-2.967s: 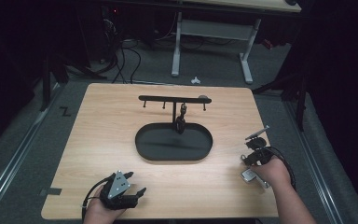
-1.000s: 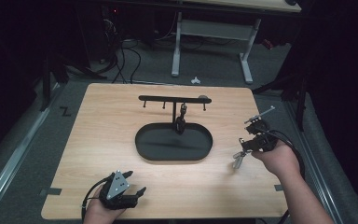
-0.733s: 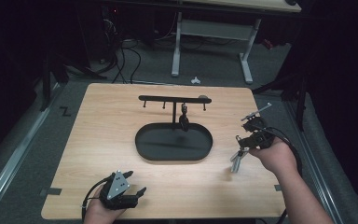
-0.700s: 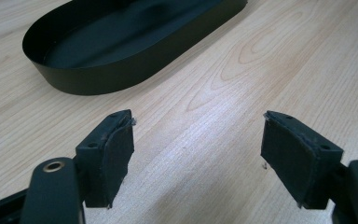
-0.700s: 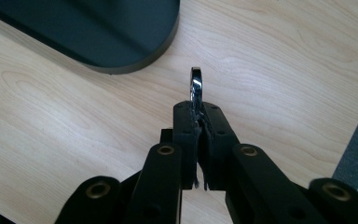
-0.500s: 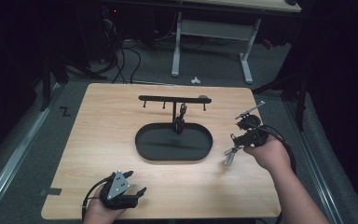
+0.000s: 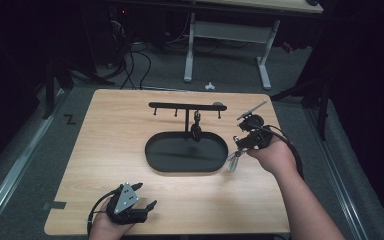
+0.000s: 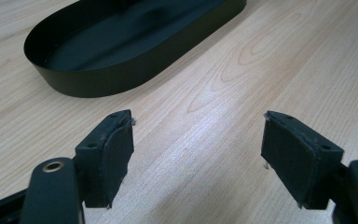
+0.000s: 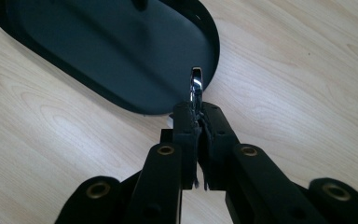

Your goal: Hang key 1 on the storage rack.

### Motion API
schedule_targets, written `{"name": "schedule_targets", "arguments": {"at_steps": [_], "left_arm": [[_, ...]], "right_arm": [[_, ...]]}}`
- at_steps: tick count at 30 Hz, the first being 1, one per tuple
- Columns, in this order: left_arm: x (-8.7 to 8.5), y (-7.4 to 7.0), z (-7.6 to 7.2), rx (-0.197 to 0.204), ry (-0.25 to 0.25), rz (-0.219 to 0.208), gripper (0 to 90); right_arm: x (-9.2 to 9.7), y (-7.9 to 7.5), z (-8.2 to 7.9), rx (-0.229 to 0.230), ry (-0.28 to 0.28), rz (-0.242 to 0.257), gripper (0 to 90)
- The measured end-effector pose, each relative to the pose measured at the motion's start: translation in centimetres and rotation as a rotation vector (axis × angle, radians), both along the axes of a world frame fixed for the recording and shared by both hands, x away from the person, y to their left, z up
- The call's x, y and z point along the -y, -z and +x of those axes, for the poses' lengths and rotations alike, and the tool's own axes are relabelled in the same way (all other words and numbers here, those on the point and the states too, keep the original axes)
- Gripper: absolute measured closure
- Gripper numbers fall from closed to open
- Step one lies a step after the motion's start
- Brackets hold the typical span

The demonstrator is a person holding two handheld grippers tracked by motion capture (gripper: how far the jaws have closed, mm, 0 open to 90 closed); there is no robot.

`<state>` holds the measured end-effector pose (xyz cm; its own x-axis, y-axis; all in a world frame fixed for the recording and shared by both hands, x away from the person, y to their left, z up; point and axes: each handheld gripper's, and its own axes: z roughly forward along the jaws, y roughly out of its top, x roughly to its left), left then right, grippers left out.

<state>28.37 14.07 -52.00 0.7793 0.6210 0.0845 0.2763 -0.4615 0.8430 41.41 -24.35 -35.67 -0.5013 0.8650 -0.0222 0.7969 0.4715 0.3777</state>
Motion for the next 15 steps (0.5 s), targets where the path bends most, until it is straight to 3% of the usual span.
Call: {"name": "schedule_targets", "arguments": {"at_steps": [15], "left_arm": [[-0.1,-0.1,-0.1,-0.003,0.004,0.001,25.7]], "right_arm": [[-3.4,0.0,1.3,0.004,-0.059,-0.008,86.2]]}}
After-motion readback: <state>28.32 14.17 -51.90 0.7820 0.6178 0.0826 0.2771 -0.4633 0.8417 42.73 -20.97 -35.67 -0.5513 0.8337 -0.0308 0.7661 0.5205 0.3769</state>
